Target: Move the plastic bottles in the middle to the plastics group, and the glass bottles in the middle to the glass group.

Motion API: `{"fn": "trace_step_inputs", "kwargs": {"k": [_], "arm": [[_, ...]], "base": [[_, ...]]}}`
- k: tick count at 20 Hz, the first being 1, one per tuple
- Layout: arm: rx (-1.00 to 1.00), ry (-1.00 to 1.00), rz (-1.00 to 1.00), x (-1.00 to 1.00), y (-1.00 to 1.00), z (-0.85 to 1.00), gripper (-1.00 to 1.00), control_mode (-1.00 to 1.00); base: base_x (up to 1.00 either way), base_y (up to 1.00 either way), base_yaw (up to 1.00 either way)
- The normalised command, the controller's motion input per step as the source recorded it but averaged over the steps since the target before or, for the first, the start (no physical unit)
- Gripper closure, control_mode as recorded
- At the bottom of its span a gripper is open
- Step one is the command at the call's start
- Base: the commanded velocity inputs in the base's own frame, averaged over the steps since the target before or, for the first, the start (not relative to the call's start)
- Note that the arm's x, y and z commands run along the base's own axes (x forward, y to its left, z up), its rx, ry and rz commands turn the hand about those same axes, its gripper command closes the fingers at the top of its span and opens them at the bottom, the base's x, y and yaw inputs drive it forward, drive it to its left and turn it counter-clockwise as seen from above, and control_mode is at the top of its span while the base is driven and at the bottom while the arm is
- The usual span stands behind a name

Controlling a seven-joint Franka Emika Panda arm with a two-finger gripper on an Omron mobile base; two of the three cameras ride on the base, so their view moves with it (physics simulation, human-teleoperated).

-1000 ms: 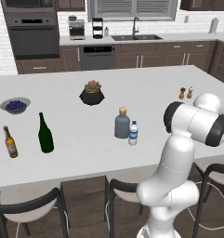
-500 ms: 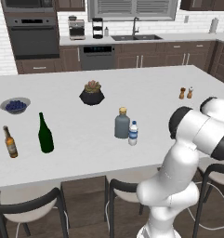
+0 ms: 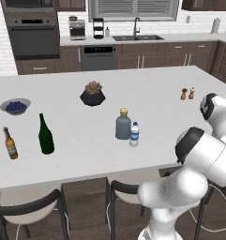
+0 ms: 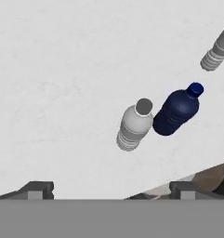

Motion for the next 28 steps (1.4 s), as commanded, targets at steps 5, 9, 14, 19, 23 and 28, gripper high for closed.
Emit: {"fn": "trace_step_inputs", "kwargs": {"k": [5, 9, 14, 19, 23, 28], "arm": [[0.01, 0.23, 0.27, 0.12, 0.96, -0.07, -1.0, -1.0], [0.08, 0.01, 0.28, 0.14, 0.84, -0.53, -1.0, -1.0], [0.09, 0.02, 0.25, 0.6, 0.93, -0.22, -1.0, -1.0], [0.0, 0.02, 0.1, 0.24, 0.89, 0.15, -1.0, -1.0], [0.0, 0.0, 0.02, 0.0, 0.75, 0.11, -1.0, -1.0], [0.0, -0.06, 0.0, 0.0, 0.58, 0.0, -1.0, -1.0]], "base": [[0.0, 0.0, 0.0], [0.0, 0.0, 0.0], [0.0, 0.0, 0.0], [0.0, 0.0, 0.0], [0.0, 0.0, 0.0], [0.0, 0.0, 0.0]]}}
